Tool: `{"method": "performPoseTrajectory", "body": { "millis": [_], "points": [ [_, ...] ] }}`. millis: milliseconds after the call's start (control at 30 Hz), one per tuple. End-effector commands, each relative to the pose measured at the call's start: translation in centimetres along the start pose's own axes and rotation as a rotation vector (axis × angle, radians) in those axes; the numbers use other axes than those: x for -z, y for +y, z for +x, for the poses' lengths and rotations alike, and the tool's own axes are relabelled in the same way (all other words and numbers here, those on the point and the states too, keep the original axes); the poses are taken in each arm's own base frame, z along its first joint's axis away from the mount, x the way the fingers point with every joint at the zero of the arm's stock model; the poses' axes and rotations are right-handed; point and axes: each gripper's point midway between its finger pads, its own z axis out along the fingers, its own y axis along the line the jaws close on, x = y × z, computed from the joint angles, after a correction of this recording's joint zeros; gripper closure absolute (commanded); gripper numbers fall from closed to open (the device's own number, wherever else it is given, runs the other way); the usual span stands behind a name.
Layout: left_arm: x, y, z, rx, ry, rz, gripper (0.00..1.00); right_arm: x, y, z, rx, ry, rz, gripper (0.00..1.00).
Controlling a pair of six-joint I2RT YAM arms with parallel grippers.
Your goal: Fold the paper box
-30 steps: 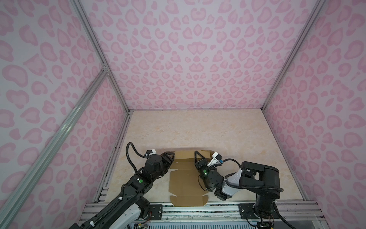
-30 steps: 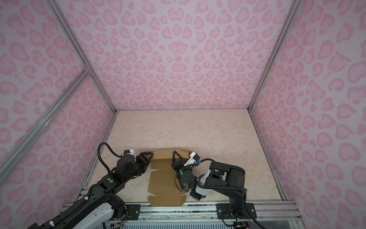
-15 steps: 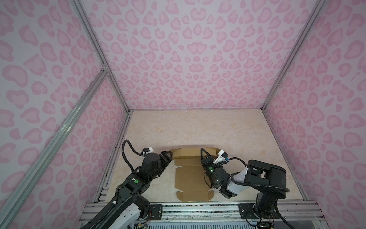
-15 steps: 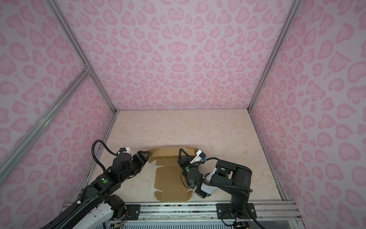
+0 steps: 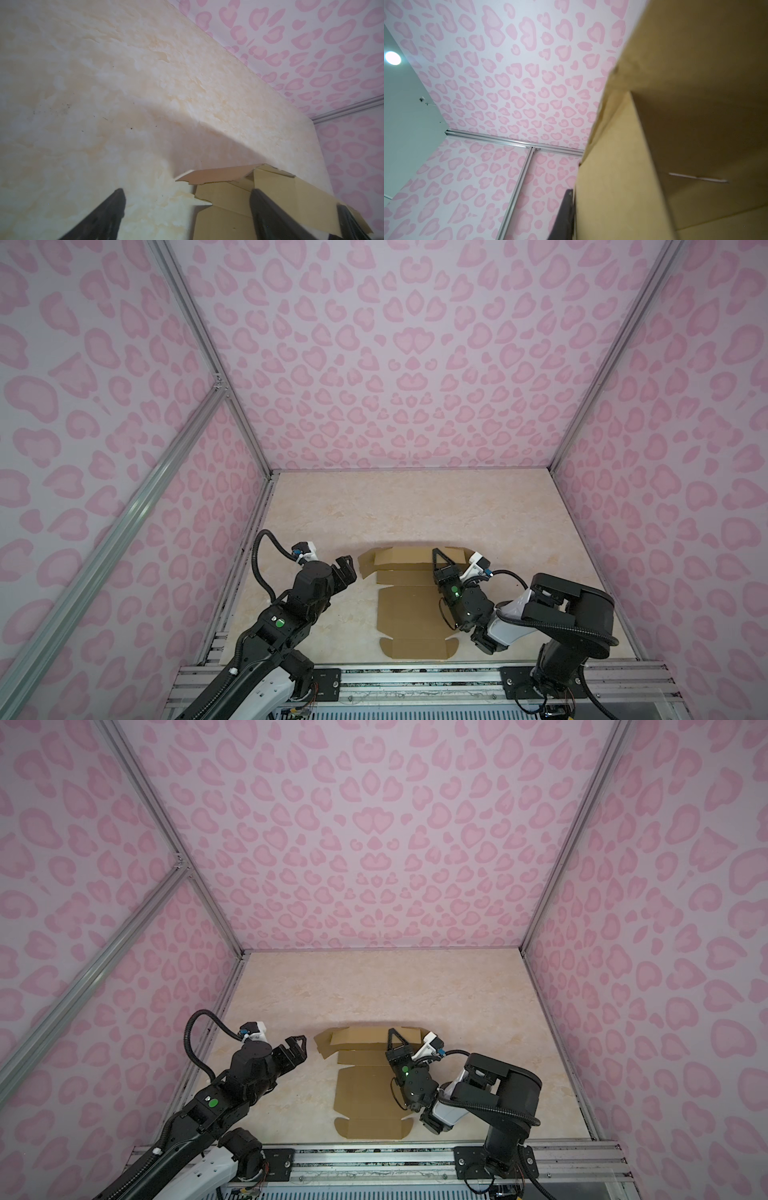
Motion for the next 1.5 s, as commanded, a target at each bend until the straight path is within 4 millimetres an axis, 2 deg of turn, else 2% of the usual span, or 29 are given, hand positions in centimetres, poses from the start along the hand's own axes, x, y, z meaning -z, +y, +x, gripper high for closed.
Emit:
{"method": "performPoseTrajectory", "body": {
  "millis": [0, 167, 267, 367, 500, 733, 867, 1067, 1167, 1367, 1467],
  "points": [
    [-0.4, 0.2, -1.7, -0.131, -0.097, -0.033, 0.01, 0.0, -0.1, 0.1, -0.007, 0.016, 0.007, 0.90],
    [-1.9, 0.7, -1.8, -0.230, -0.116, -0.079, 0.03, -0.1, -0.2, 0.0, 0.005, 0.031, 0.022, 0.90],
    [-2.9, 2.1, -2.1, -0.189, -0.110, -0.140, 0.03, -0.1, -0.1, -0.2, 0.009, 0.030, 0.027, 0.90],
    [-3.7, 2.5, -2.3, -0.136, -0.135, -0.109, 0.02, -0.1, -0.3, -0.3, 0.028, 0.037, 0.046, 0.90],
    [-4.5, 1.3, -2.2, -0.086, -0.175, -0.007, 0.02, 0.0, -0.4, -0.3, 0.025, 0.042, 0.047, 0.90],
    [-6.5, -2.2, -0.9, -0.153, -0.116, 0.157, 0.00, 0.2, -0.9, -0.3, 0.014, 0.057, 0.058, 0.89],
    [-7.2, -2.0, -0.3, -0.193, -0.098, 0.149, 0.00, 0.3, -1.1, -0.6, 0.016, 0.054, 0.062, 0.89],
    [-8.3, -2.2, 1.6, -0.211, -0.041, 0.187, 0.00, 0.2, -1.3, -0.7, 0.016, 0.064, 0.074, 0.89],
    [-8.2, -2.9, 1.9, -0.220, -0.038, 0.241, 0.00, 0.2, -1.4, -0.7, 0.013, 0.073, 0.079, 0.89],
    [-6.4, -4.9, 1.5, -0.224, -0.092, 0.390, 0.00, 0.3, -1.8, -0.8, 0.025, 0.087, 0.102, 0.88],
    [-6.0, -5.7, 2.0, -0.229, -0.086, 0.452, 0.00, 0.1, -1.7, -0.8, 0.018, 0.096, 0.099, 0.89]
  ]
}}
